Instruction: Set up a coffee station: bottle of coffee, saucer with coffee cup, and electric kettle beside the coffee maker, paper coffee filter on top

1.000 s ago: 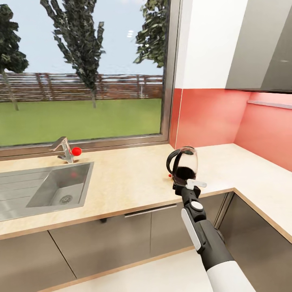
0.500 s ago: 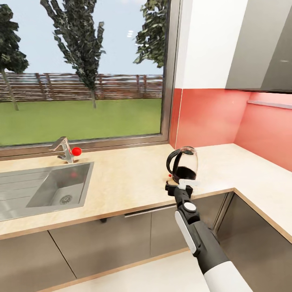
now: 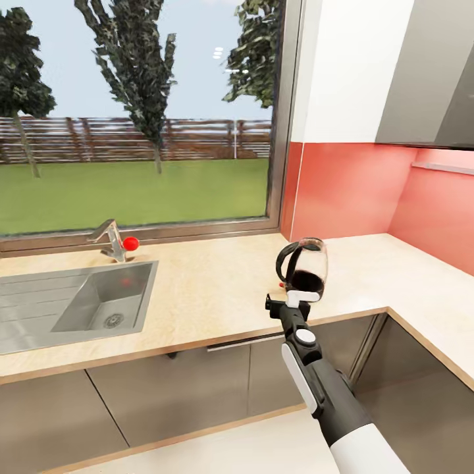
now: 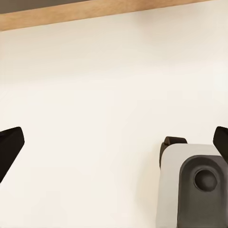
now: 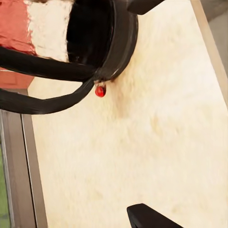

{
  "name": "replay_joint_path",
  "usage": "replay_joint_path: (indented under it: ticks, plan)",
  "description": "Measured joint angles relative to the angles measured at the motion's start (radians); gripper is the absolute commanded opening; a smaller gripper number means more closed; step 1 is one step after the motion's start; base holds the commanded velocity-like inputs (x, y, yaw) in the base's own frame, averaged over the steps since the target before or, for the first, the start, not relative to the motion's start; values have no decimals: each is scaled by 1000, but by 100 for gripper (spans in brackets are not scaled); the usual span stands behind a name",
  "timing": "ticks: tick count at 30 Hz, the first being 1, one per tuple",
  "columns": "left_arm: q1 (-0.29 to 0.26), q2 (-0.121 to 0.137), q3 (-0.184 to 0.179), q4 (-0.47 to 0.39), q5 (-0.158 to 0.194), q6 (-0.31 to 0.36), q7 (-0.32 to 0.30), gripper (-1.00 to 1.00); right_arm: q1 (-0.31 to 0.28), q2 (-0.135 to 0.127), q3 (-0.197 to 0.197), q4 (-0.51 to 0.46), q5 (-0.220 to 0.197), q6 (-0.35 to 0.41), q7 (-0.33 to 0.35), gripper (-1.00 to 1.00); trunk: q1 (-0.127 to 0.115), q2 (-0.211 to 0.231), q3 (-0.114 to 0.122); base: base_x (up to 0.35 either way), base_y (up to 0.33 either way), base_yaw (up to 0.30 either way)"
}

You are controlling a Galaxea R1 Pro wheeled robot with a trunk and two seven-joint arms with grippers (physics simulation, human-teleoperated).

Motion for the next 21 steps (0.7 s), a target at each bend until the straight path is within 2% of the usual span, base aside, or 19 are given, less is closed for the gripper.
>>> replay_joint_path:
  ticks: [7, 10, 15, 21]
  plan:
    - [0, 0, 2, 0, 0, 1, 8, 100, 0, -2, 0, 1, 5, -1, -1, 100, 0, 0, 0, 5, 0, 6]
    - [0, -1, 2, 0, 0, 2, 32, 100, 0, -2, 0, 1, 5, 0, -1, 100, 0, 0, 0, 67, 0, 1]
    - [0, -4, -2, 0, -2, 1, 88, 100, 0, -2, 0, -1, 5, 1, -1, 100, 0, 0, 0, 200, 0, 0]
    - [0, -7, -4, 0, -3, 1, 100, 100, 0, -2, 0, -1, 5, 2, -1, 100, 0, 0, 0, 118, 0, 0]
